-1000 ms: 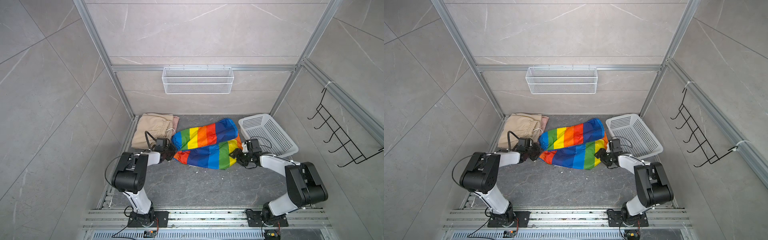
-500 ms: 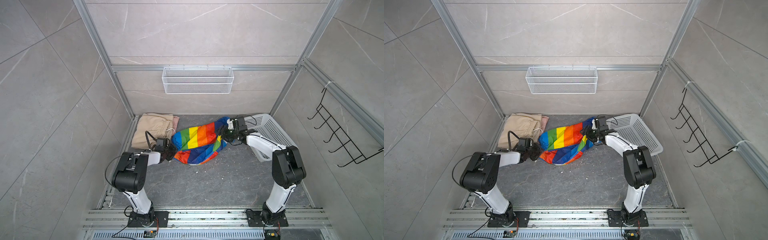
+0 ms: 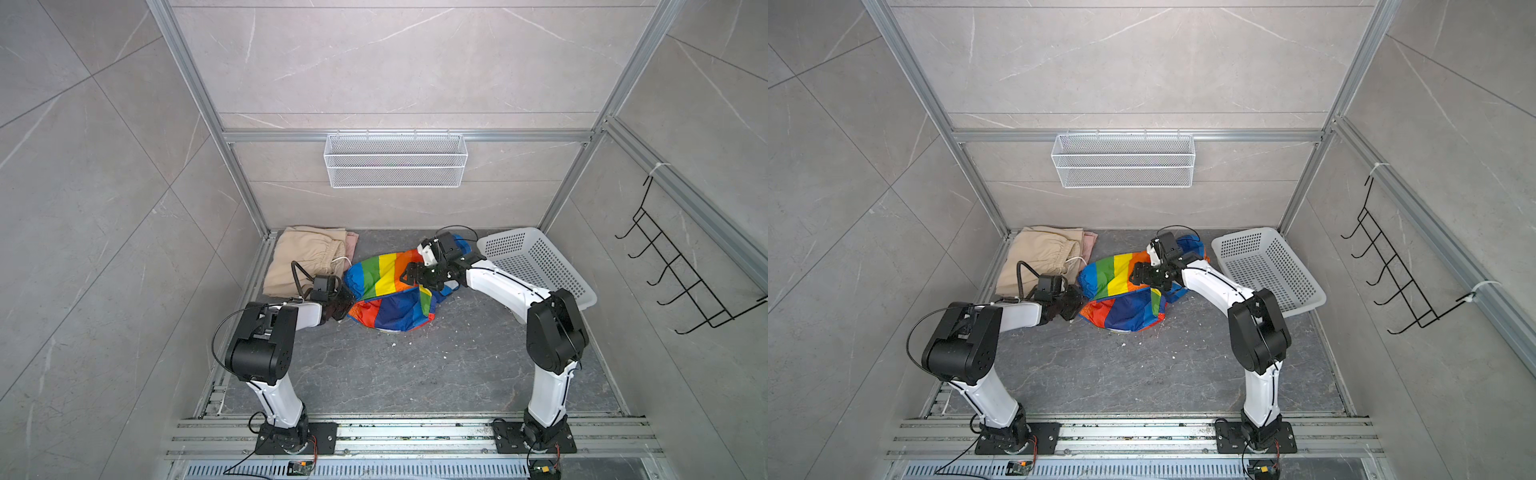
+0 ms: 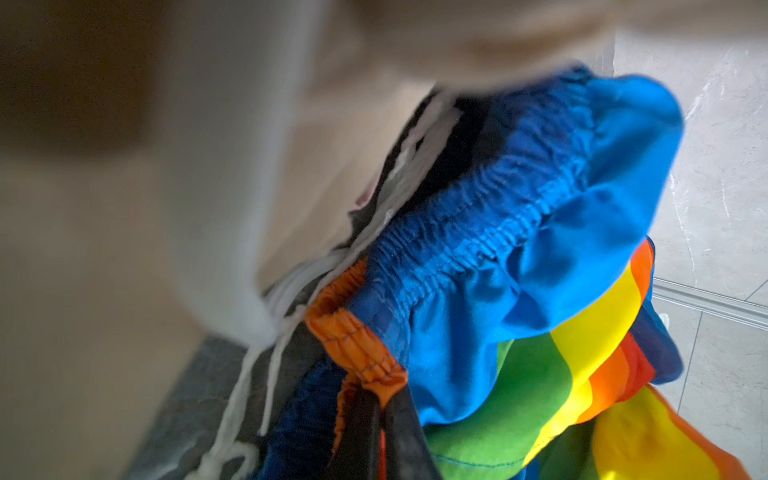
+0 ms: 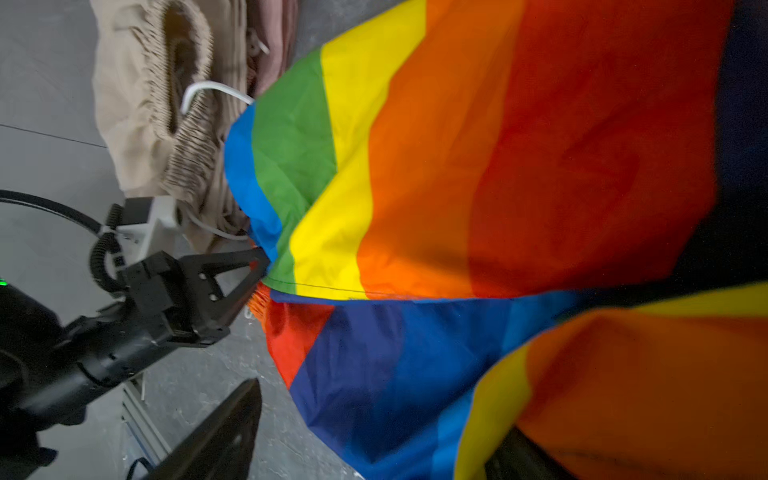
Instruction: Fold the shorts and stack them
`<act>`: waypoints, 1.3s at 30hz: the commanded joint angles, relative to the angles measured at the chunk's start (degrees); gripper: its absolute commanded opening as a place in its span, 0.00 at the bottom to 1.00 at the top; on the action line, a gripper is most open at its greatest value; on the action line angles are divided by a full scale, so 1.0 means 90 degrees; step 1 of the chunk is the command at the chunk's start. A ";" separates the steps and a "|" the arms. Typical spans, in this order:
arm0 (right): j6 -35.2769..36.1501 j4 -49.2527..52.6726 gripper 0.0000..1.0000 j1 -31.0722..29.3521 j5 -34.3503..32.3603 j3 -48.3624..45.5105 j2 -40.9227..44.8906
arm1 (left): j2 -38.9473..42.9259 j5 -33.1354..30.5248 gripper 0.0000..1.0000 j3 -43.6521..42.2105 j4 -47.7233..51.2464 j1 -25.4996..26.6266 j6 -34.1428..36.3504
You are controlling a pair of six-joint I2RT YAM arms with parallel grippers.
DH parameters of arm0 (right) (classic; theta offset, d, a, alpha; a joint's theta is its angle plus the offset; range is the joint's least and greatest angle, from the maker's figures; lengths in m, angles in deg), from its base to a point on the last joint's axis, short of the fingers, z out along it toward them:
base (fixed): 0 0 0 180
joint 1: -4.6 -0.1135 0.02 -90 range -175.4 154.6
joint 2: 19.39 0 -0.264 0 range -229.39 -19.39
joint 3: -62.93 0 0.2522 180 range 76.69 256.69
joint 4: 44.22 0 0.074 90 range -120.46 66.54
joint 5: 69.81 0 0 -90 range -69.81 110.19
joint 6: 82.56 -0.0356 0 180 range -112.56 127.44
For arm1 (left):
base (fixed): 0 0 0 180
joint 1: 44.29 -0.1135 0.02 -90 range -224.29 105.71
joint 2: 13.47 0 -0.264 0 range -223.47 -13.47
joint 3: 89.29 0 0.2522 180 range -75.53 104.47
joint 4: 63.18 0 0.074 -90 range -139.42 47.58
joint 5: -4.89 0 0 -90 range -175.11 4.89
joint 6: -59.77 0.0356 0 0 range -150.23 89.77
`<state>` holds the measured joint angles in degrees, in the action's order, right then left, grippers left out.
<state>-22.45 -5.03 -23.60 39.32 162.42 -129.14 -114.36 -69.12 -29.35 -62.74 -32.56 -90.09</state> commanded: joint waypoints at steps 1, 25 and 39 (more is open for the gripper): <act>0.0205 -0.0078 0.83 0.0627 0.0154 -0.0938 0.0608 | -0.0025 -0.0024 0.00 0.0067 0.0076 0.0050 0.0114; 0.0224 -0.1607 0.80 0.1663 0.1168 -0.2394 0.1240 | -0.0231 -0.0035 0.00 0.0226 0.0092 0.0123 0.0129; 0.0718 0.0066 0.85 -0.1139 -0.1223 -0.2018 0.1918 | -0.0213 0.0002 0.00 0.0621 0.0391 0.0049 0.0237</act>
<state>-17.92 -9.56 -34.84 33.69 148.11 -116.40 -116.04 -69.12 -25.75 -60.79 -32.00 -89.71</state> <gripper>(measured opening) 0.844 0.043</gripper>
